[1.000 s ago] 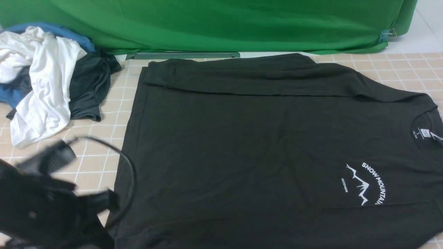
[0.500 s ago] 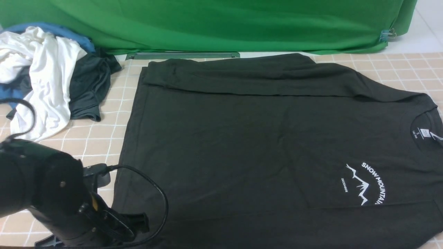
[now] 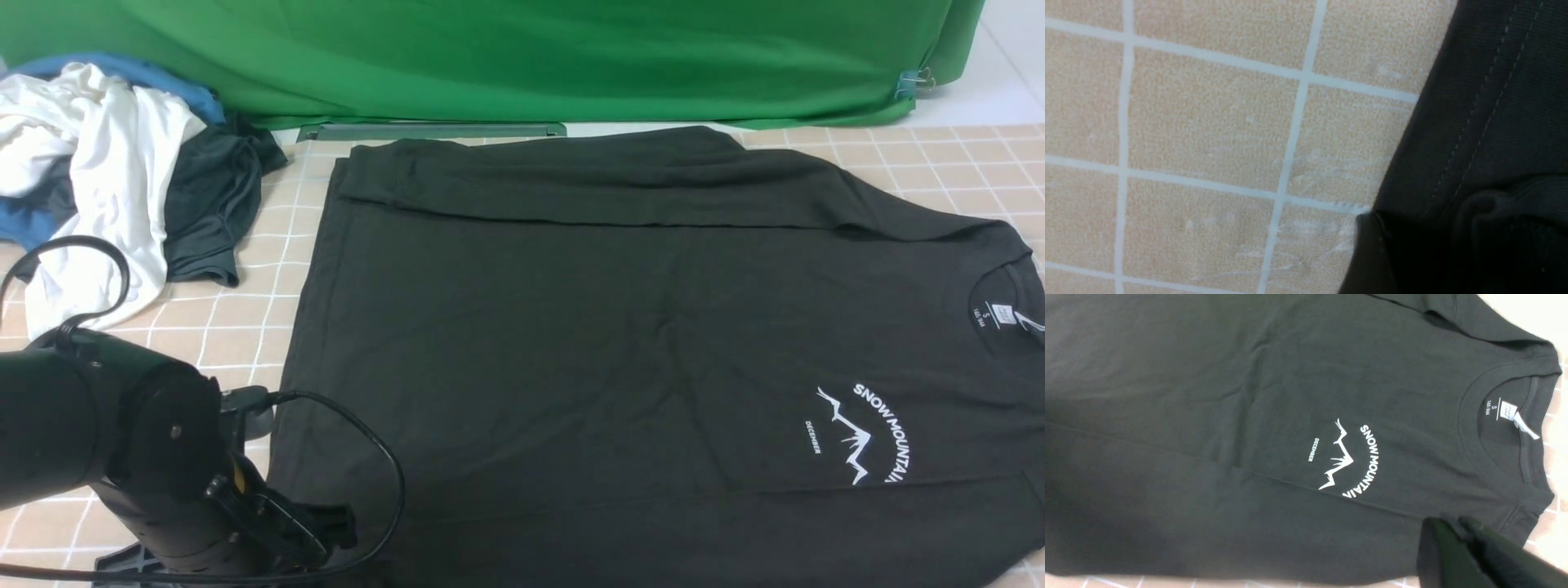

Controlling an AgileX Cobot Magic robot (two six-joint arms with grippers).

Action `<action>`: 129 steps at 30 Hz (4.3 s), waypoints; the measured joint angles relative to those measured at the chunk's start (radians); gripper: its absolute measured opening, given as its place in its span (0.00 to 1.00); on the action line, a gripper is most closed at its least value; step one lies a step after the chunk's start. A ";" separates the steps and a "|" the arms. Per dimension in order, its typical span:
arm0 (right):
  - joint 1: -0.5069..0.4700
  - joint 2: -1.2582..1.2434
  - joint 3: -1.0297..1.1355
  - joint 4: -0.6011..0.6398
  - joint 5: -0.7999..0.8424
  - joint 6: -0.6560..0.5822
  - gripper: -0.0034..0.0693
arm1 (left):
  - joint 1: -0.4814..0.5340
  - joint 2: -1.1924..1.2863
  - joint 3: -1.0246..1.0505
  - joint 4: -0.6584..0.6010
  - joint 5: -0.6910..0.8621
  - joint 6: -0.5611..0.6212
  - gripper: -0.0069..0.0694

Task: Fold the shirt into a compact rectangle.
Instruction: 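Grasp the left edge of the dark T-shirt lying flat on the table, then fold the left side of the black T-shirt inward over its body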

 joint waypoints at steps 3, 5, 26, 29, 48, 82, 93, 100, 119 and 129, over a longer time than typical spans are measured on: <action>0.000 0.000 0.000 0.000 0.000 0.000 0.14 | 0.000 0.001 -0.003 -0.009 -0.002 0.004 0.59; 0.000 0.000 0.000 0.000 0.000 0.000 0.14 | 0.000 0.004 -0.012 -0.017 0.002 0.004 0.57; 0.000 0.000 0.000 0.000 -0.002 0.000 0.16 | 0.000 0.033 -0.101 -0.076 0.029 0.085 0.53; 0.000 0.000 0.000 0.000 -0.002 0.000 0.16 | 0.000 0.033 -0.101 -0.067 0.029 0.083 0.53; 0.000 0.000 0.000 0.000 -0.002 0.000 0.17 | 0.000 0.033 -0.054 -0.032 0.017 -0.040 0.53; 0.001 0.000 0.000 0.000 -0.002 0.000 0.18 | 0.000 -0.153 -0.198 -0.170 0.151 0.052 0.16; 0.001 0.000 0.000 0.000 -0.011 0.000 0.19 | 0.098 -0.109 -0.531 -0.058 0.112 0.029 0.16; 0.001 0.000 0.000 0.000 -0.015 0.000 0.20 | 0.164 -0.002 -0.613 -0.046 0.072 0.067 0.16; 0.001 0.000 0.000 -0.001 -0.019 0.000 0.24 | 0.166 0.375 -0.624 0.161 -0.235 0.003 0.16; 0.001 0.000 0.000 -0.001 -0.019 0.000 0.25 | 0.208 0.377 -0.709 0.271 -0.213 -0.011 0.38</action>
